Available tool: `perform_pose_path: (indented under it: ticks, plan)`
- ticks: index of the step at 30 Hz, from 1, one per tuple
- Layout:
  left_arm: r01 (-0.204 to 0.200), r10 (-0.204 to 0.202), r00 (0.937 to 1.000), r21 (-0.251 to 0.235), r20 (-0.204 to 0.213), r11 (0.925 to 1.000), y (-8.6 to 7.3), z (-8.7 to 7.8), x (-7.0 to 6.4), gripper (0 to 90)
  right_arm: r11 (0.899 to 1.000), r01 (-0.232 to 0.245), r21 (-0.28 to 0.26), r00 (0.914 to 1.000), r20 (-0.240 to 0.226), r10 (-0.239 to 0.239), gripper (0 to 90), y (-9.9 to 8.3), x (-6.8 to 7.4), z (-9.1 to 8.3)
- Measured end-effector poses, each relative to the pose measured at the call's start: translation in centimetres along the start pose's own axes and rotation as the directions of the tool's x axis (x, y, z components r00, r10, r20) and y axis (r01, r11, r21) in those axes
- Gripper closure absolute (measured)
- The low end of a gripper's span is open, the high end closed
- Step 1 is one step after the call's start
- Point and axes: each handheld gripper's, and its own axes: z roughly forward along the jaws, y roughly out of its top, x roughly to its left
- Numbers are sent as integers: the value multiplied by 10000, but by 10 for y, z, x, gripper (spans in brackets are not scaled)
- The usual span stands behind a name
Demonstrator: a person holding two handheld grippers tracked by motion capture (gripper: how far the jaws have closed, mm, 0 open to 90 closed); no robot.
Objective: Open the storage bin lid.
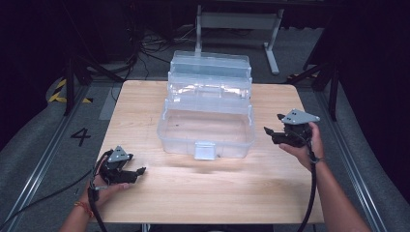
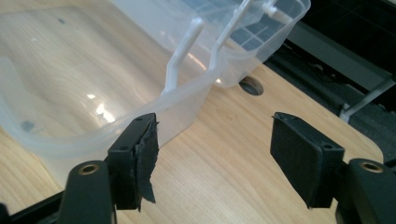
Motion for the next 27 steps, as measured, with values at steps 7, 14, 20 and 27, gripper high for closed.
perform_pose_path:
  ticks: [7,14,20,27]
  plan:
    - [-43,43,9999,-8,-116,10000,0,0,0,243,9986,316,417,9995,86,-320,262,-20,13,2]
    - [-34,34,9999,-10,-151,10000,0,-1,0,243,9979,-125,631,9999,95,119,243,-51,17,-4]
    - [20,-21,9998,-5,-181,10000,0,0,-1,240,9927,-570,1066,9984,15,572,224,-85,22,-8]
    - [159,-158,9997,39,-208,9999,0,0,-2,232,9803,-1493,1289,9885,-40,1511,211,-120,21,-19]
